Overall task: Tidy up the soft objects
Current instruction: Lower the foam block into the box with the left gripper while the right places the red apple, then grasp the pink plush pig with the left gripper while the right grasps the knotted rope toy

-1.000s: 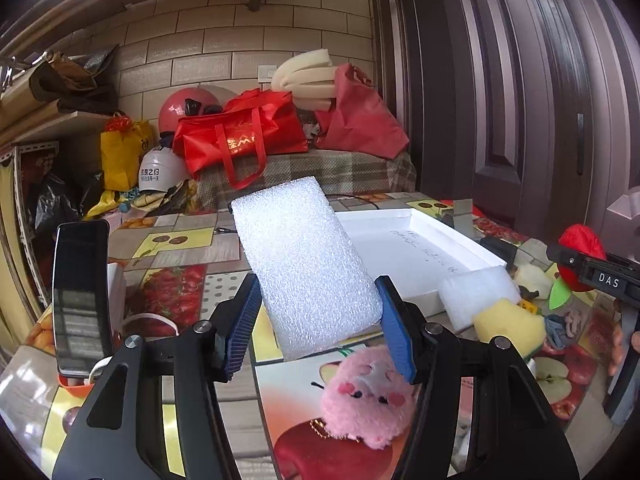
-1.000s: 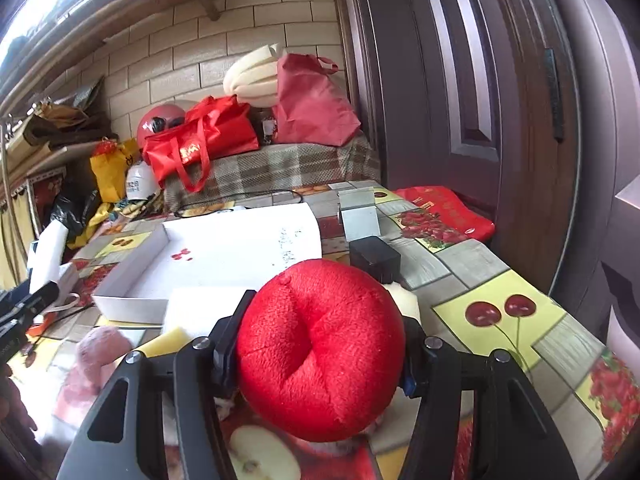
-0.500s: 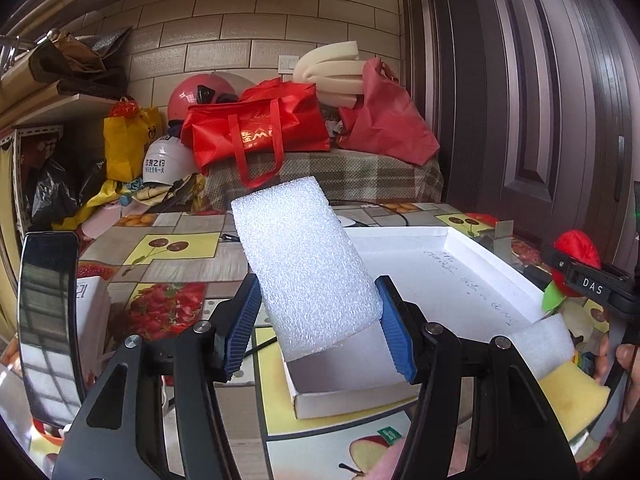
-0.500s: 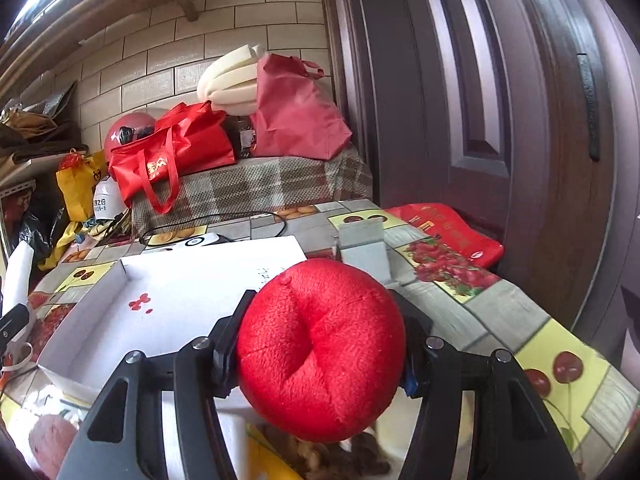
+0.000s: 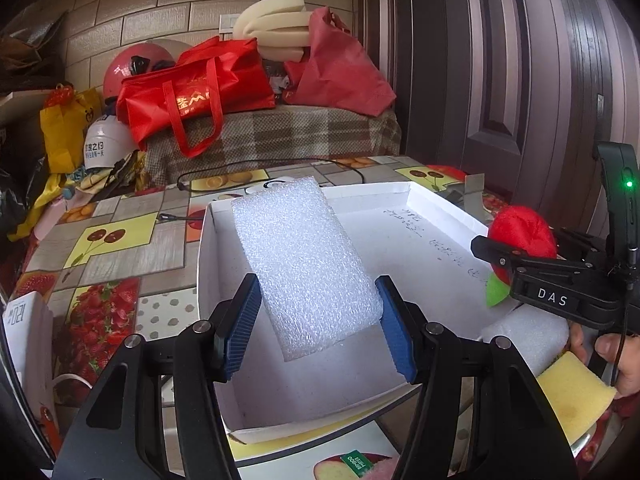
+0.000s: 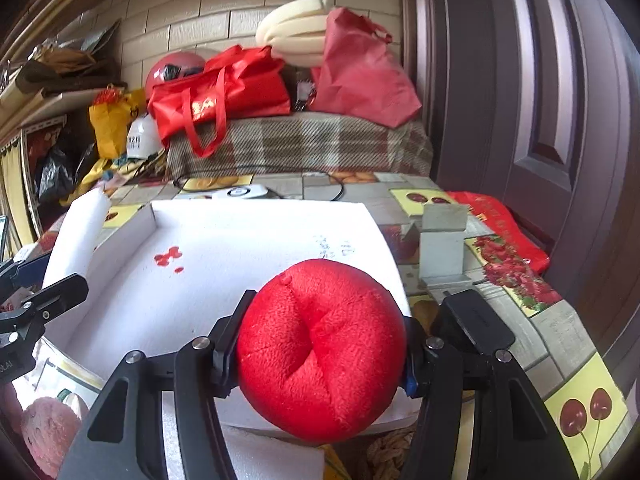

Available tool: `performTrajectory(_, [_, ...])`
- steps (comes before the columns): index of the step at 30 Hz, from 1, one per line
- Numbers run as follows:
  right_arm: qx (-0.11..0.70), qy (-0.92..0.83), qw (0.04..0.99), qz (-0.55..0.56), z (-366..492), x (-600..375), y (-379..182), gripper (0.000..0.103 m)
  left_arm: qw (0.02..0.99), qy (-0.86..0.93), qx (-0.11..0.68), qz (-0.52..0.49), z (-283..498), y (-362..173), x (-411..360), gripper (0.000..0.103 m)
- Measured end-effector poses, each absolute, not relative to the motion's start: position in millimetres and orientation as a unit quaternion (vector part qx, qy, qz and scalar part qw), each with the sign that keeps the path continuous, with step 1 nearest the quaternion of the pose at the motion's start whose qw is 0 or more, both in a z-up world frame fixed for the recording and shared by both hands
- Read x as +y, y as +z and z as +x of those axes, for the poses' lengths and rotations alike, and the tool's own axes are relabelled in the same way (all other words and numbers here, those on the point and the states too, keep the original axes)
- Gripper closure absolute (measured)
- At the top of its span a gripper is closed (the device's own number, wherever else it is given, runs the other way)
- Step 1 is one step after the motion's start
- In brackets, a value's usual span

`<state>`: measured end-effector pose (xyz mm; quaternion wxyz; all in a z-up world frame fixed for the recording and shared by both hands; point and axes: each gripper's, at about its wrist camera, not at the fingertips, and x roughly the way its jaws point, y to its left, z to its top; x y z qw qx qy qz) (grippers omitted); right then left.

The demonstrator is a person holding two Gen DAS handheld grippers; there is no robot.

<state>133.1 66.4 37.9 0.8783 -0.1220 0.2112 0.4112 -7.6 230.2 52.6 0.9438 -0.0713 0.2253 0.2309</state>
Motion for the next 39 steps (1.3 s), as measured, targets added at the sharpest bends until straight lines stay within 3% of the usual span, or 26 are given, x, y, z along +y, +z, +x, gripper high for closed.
performTrajectory(3, [0.219, 0.413, 0.875, -0.127, 134, 69, 37, 0.040, 0.943, 0.231, 0.225, -0.083, -9, 52, 234, 0.043])
performTrajectory(4, [0.219, 0.412, 0.875, -0.129, 133, 70, 37, 0.035, 0.943, 0.233, 0.223, -0.084, -10, 52, 234, 0.037])
performTrajectory(5, [0.217, 0.409, 0.877, -0.132, 132, 71, 37, 0.023, 0.942, 0.238, 0.221, -0.084, -11, 52, 234, 0.024])
performTrajectory(7, [0.206, 0.404, 0.881, -0.138, 128, 71, 38, 0.018, 0.941, 0.246, 0.219, -0.079, -12, 53, 232, 0.003])
performTrajectory(8, [0.201, 0.403, 0.881, -0.141, 126, 71, 38, 0.018, 0.941, 0.247, 0.216, -0.076, -12, 54, 231, 0.000])
performTrajectory(26, [0.140, 0.370, 0.914, -0.094, 111, 39, 49, 0.017, 0.947, 0.279, 0.146, -0.065, -49, 63, 218, 0.000])
performTrajectory(39, [0.195, 0.387, 0.899, -0.067, 113, -39, 43, 0.015, 0.955, 0.206, 0.206, -0.053, -89, 55, 192, 0.000])
